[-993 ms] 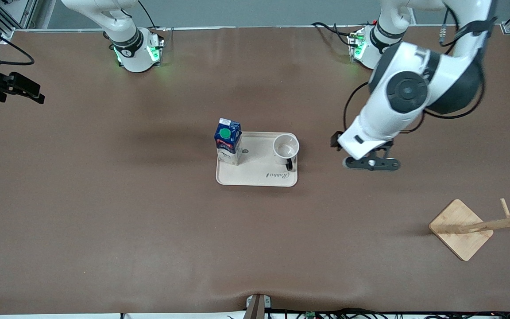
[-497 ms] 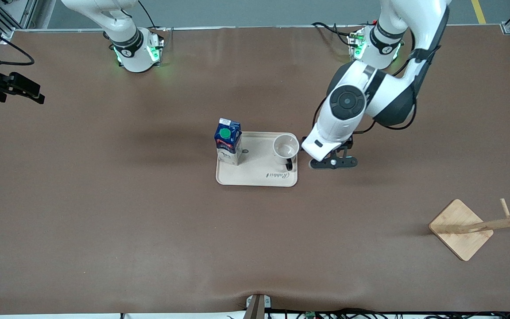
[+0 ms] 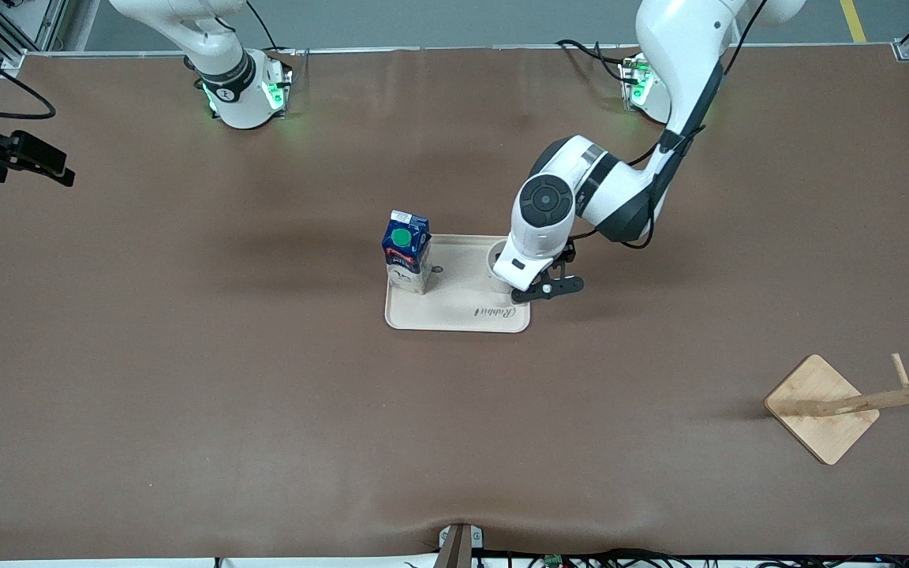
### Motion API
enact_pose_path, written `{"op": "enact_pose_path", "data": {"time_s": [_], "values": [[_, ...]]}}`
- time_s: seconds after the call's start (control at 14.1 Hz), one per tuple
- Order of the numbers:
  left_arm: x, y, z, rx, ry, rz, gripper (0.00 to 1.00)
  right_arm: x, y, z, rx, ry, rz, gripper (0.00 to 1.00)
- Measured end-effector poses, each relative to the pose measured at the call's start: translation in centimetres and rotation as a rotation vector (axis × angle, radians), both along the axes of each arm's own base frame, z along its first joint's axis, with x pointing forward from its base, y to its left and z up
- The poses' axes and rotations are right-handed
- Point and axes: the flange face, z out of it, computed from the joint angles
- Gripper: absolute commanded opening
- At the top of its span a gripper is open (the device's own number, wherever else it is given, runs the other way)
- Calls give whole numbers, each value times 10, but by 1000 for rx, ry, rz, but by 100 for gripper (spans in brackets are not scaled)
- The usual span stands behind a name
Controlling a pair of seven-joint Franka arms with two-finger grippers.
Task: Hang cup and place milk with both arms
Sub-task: 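Grasp the white mug rim with the left gripper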
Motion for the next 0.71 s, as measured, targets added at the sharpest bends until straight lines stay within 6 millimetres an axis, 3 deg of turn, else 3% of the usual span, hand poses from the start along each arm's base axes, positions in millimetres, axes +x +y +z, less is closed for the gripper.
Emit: {"op": "enact_pose_path", "data": {"time_s": [0.14, 0.35, 0.71], "values": [[-6, 5, -14, 11, 15, 1, 53, 0, 0, -1, 0, 2, 0, 100], [-13, 8, -28, 13, 19, 0, 0, 1, 0, -1, 0, 2, 0, 100], [-12, 2, -25, -2, 3, -4, 0, 1, 0, -1, 0, 2, 0, 100]]}}
